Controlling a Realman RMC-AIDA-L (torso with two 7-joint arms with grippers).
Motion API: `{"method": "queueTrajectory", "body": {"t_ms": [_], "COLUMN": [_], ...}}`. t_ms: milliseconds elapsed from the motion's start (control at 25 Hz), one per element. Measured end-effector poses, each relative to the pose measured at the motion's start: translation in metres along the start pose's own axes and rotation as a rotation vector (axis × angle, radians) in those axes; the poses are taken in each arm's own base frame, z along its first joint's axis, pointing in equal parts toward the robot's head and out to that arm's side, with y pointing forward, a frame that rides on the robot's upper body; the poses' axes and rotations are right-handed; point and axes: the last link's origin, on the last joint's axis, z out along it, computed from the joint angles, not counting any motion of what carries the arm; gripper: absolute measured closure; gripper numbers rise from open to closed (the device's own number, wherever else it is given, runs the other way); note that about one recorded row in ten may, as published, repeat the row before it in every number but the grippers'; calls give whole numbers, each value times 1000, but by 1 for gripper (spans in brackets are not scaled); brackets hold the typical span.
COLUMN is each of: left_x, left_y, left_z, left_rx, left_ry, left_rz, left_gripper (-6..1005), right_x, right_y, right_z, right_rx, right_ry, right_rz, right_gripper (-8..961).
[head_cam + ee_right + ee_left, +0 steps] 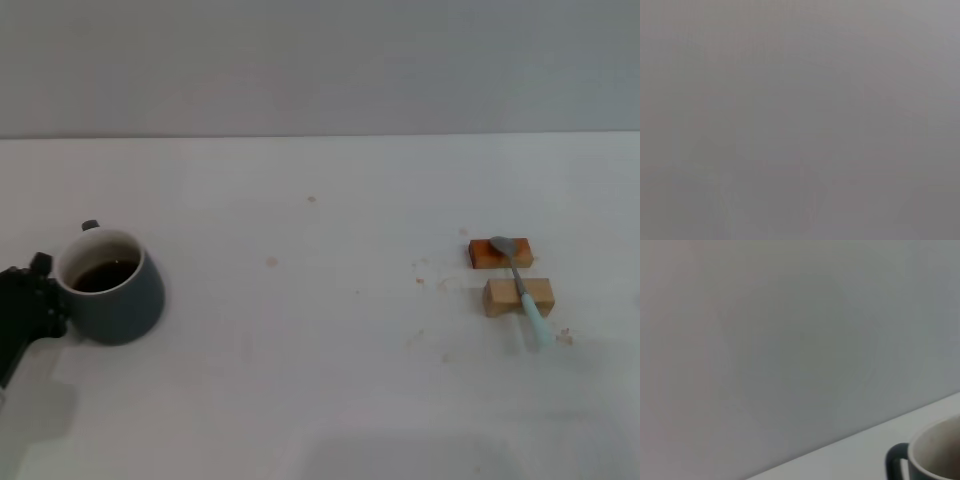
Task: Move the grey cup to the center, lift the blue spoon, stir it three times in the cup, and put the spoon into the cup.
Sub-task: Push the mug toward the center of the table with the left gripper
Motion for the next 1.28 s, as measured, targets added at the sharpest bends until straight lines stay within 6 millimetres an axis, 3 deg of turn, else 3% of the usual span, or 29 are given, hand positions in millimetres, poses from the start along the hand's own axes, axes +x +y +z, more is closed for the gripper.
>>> {"method": "queueTrajectory", "body": {"t_ms": [760, 1280], "left_x": [20, 33], "left_y": [49, 71], "left_z": [15, 21], "left_rx": [-182, -267], "left_ry": [49, 93], "left_rz": [-28, -41], "left_gripper": [1001, 1001], "right_x": [0, -1], "right_y": [-1, -1], "right_z": [-1, -4], "right_rx": [3, -3], "right_ry": [0, 0], "right_rz": [-4, -1], "right_gripper": [120, 120]}}
